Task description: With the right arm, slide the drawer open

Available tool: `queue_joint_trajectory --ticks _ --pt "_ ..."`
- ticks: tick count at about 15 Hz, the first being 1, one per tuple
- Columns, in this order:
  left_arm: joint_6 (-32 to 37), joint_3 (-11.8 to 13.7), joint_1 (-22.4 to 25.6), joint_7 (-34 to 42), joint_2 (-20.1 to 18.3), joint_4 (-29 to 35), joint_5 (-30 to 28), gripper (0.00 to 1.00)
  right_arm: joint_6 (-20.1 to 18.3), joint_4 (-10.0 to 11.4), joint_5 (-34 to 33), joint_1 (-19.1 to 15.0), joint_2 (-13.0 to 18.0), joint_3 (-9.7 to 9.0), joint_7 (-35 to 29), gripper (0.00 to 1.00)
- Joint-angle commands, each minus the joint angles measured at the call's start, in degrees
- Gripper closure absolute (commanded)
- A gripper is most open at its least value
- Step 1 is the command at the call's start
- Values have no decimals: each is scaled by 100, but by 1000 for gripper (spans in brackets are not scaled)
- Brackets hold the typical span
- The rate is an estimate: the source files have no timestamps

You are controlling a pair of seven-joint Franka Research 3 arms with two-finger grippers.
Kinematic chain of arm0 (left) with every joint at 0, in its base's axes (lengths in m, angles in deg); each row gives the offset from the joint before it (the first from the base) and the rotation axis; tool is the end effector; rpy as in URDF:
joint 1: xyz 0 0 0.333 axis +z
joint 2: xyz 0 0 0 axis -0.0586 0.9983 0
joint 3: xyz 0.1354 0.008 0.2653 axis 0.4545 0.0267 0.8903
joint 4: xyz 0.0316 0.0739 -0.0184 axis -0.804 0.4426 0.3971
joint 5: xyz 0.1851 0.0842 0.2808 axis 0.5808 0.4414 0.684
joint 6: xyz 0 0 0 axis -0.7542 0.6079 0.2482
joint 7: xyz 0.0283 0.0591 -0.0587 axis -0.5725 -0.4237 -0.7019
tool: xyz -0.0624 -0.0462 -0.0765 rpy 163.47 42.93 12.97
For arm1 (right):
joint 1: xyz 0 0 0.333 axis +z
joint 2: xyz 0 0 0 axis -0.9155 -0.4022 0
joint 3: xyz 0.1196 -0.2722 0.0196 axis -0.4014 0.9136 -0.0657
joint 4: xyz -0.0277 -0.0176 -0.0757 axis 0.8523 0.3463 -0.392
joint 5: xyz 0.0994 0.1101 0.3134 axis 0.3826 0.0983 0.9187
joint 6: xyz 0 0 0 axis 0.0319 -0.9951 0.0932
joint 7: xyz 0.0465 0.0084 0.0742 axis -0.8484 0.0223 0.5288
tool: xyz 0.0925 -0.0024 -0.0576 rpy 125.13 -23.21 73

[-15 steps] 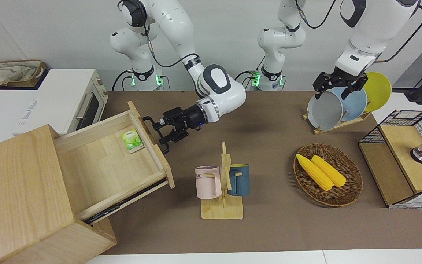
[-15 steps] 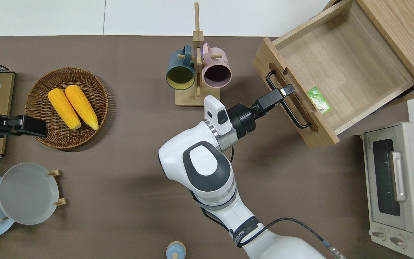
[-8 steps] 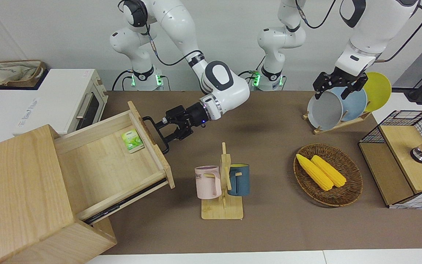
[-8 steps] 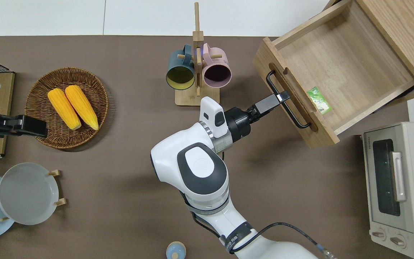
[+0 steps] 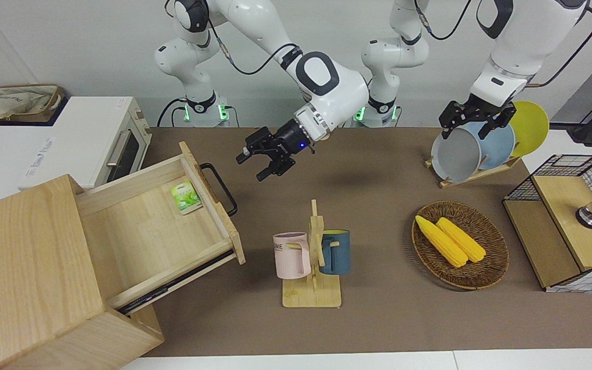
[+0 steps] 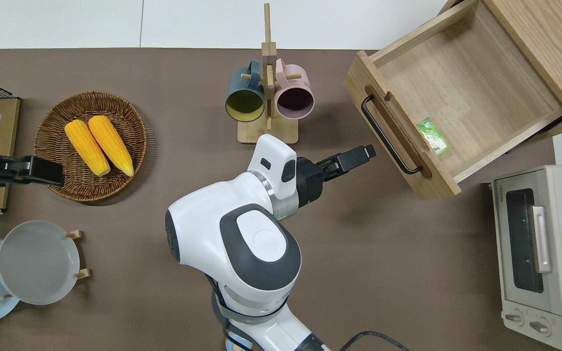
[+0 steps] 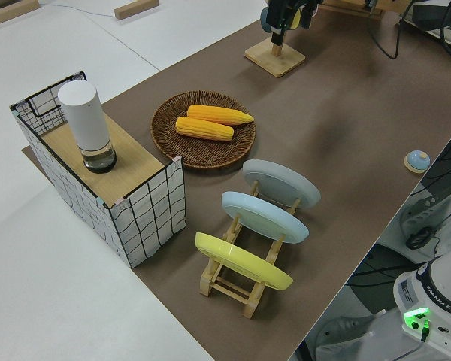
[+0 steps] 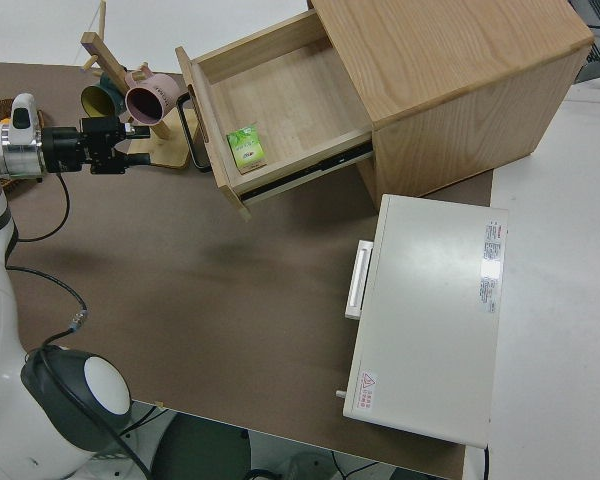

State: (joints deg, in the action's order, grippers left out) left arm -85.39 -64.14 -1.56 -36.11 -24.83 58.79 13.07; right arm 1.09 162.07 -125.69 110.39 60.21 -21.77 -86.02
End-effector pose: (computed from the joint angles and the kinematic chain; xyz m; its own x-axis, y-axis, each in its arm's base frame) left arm 0.5131 -0.0138 0.6051 0.9982 -0.0506 -0.0332 -0.0505 -0.9987 0.0036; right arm 0.5091 0.3376 0.4739 0.9310 0.3466 0.1140 0.0756 -0.4891 0.8690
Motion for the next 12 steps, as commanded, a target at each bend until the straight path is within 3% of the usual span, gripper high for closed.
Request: queue_joint_trajectory --ticks 1,6,12 --pt "113 -37 22 55 65 -140 98 7 -38 -27 902 -86 527 5 -25 17" --pt "113 -37 22 55 65 -149 98 7 41 -71 2220 -648 1186 -4 63 17" --pt "113 -37 22 55 65 -149 98 7 146 -71 3644 -1763 1837 -13 677 15"
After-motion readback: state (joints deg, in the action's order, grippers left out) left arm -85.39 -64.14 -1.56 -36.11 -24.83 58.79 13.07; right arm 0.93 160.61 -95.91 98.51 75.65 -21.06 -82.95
